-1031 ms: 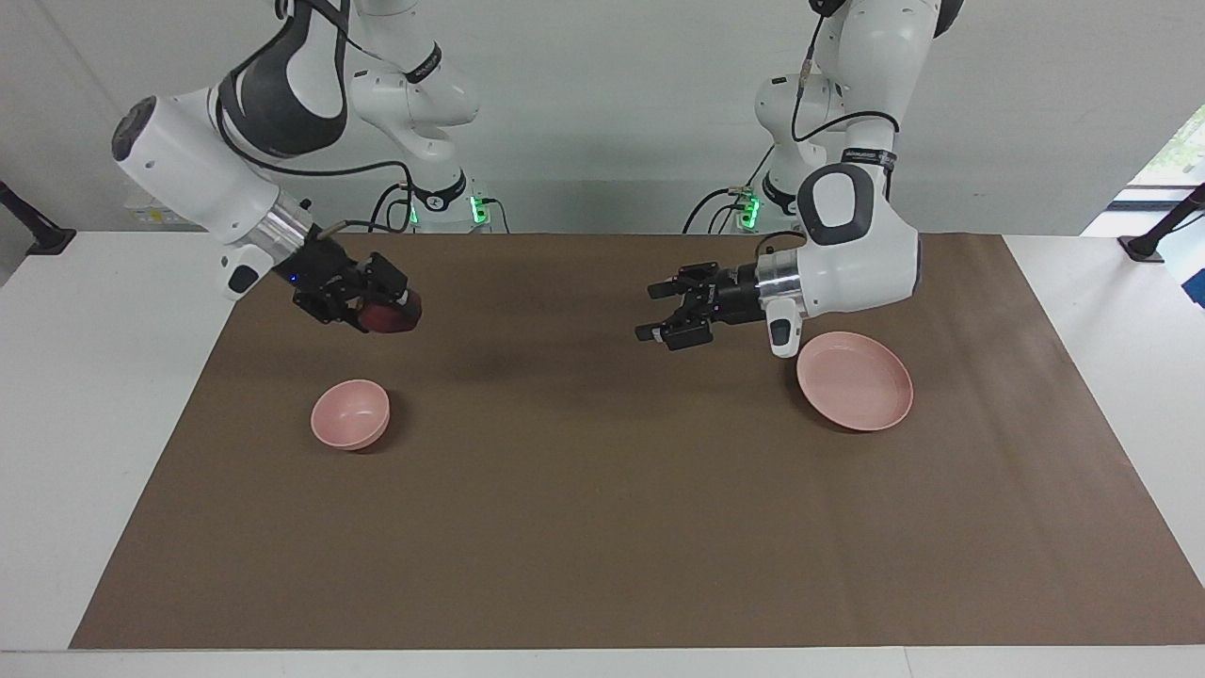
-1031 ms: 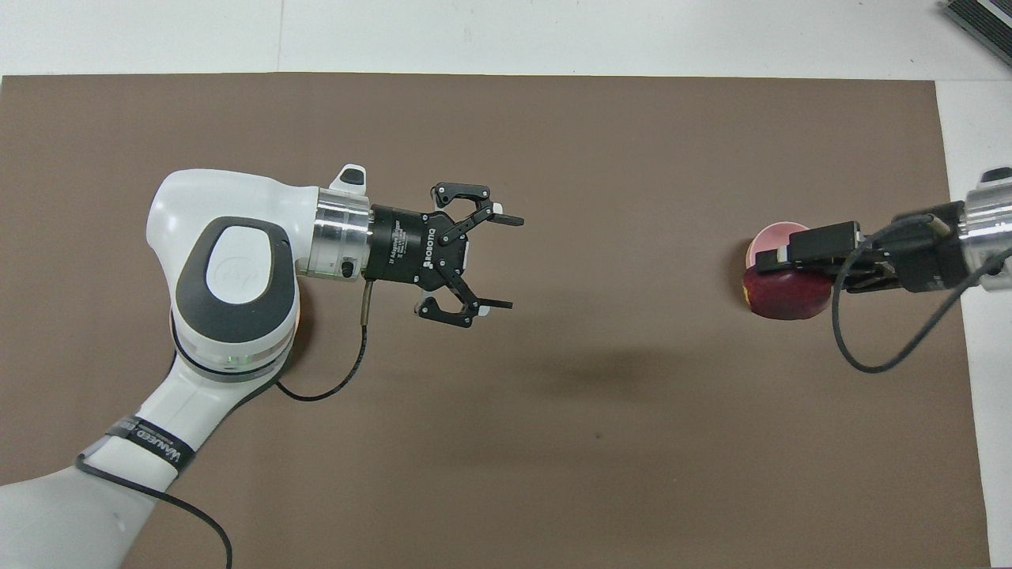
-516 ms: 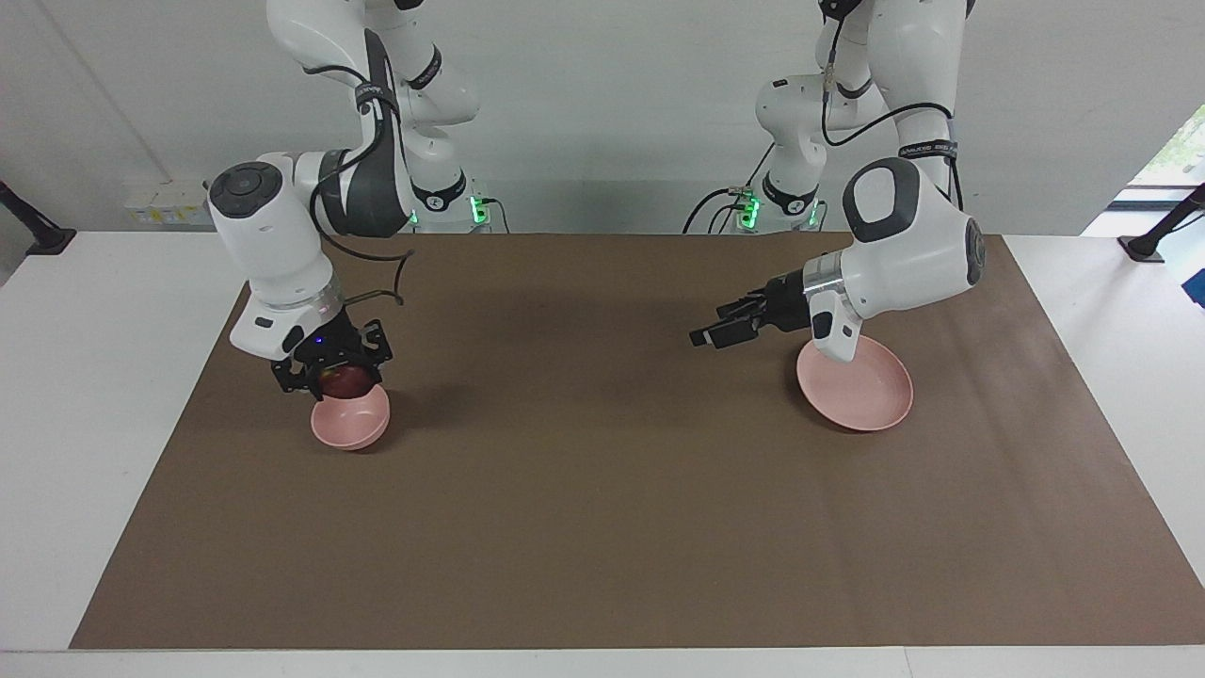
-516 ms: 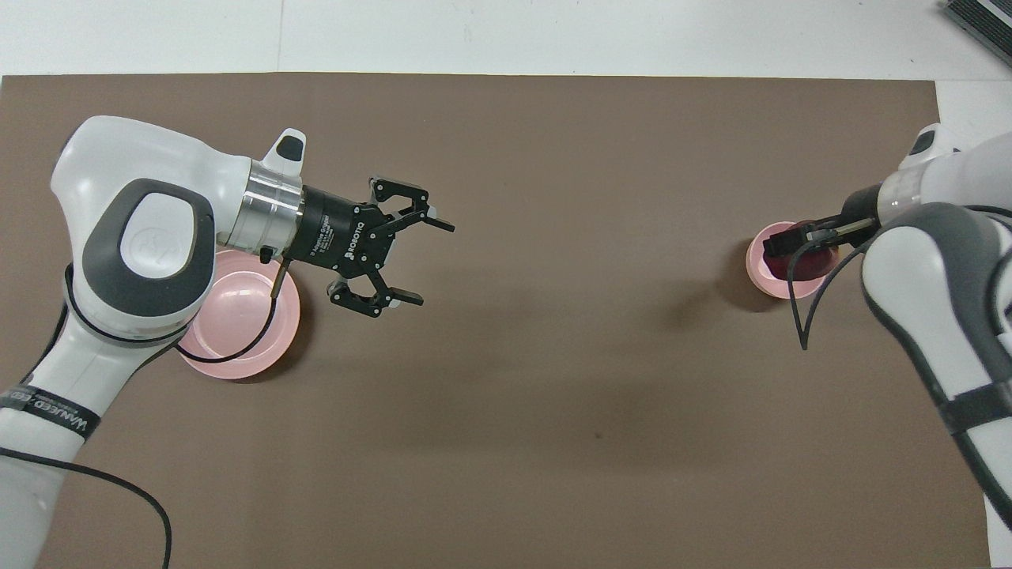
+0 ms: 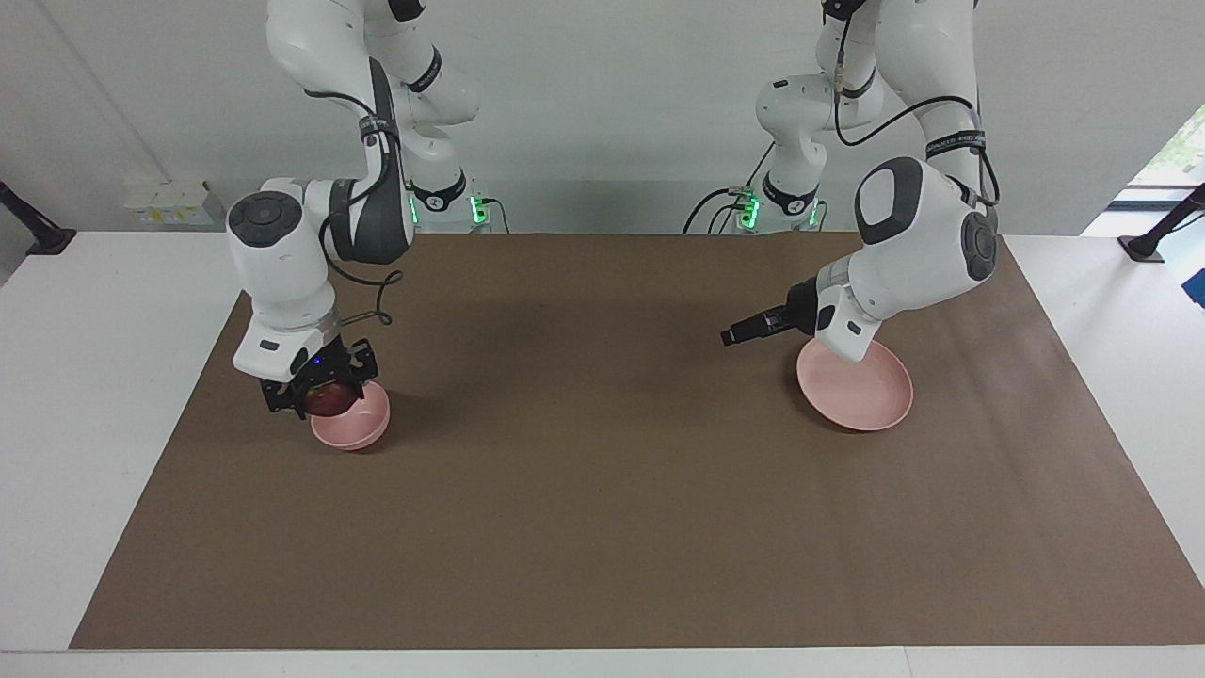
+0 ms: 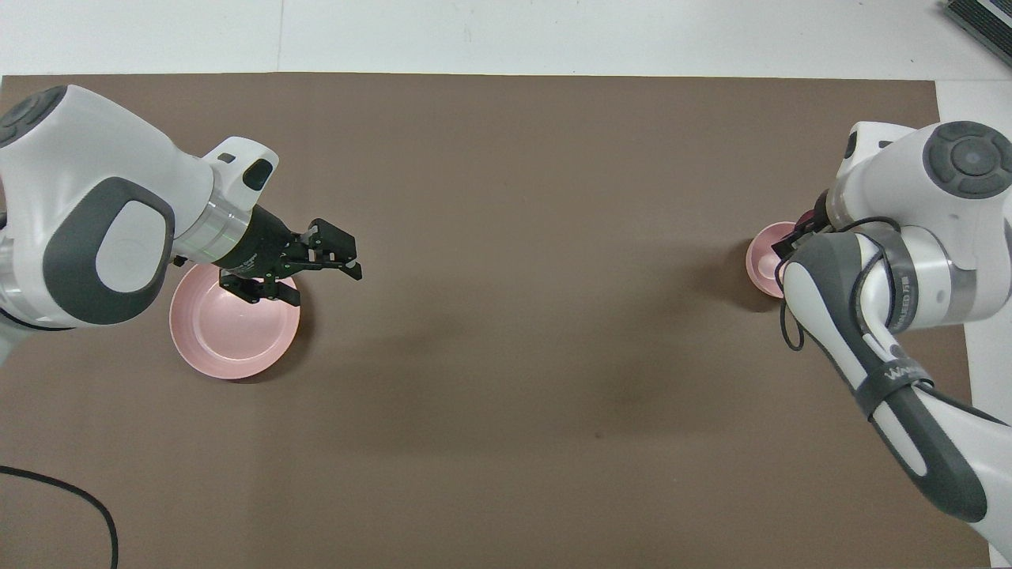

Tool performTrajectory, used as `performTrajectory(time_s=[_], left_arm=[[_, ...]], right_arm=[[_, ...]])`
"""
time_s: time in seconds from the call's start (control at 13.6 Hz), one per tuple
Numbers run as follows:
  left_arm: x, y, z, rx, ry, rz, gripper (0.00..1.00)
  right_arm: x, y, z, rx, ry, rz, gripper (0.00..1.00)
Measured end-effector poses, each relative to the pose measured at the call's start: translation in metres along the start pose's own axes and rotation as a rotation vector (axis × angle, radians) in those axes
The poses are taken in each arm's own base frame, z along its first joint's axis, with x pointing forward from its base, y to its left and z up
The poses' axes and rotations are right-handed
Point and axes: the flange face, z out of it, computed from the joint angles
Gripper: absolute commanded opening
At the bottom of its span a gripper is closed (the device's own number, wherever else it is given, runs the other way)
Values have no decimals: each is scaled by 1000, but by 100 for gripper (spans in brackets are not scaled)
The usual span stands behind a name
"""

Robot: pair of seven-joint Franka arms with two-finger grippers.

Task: Move apple from plate to bowl
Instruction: 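Lower the apple into the pink bowl with the right gripper while the left gripper withdraws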

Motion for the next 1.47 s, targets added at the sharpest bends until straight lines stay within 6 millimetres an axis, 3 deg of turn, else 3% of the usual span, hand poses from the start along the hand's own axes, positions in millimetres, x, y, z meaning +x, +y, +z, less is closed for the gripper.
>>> performTrajectory(time_s=[0.52, 0.81, 1.03, 1.25, 1.47], left_arm=[[9, -22, -24, 157, 100, 40, 100], [10, -55, -54, 179, 108, 117, 100], [-4, -69, -74, 193, 90, 168, 100], [-28, -67, -92, 250, 74, 189, 100], [-48, -65, -102, 269, 46, 186, 100]], right_arm=[[4, -8, 20, 17, -28, 8, 0], [5, -11, 34, 28, -47, 2, 0], [5, -12, 40, 33, -56, 1, 0], [4, -12, 46, 35, -60, 4, 0], [1, -8, 53, 39, -67, 11, 9]])
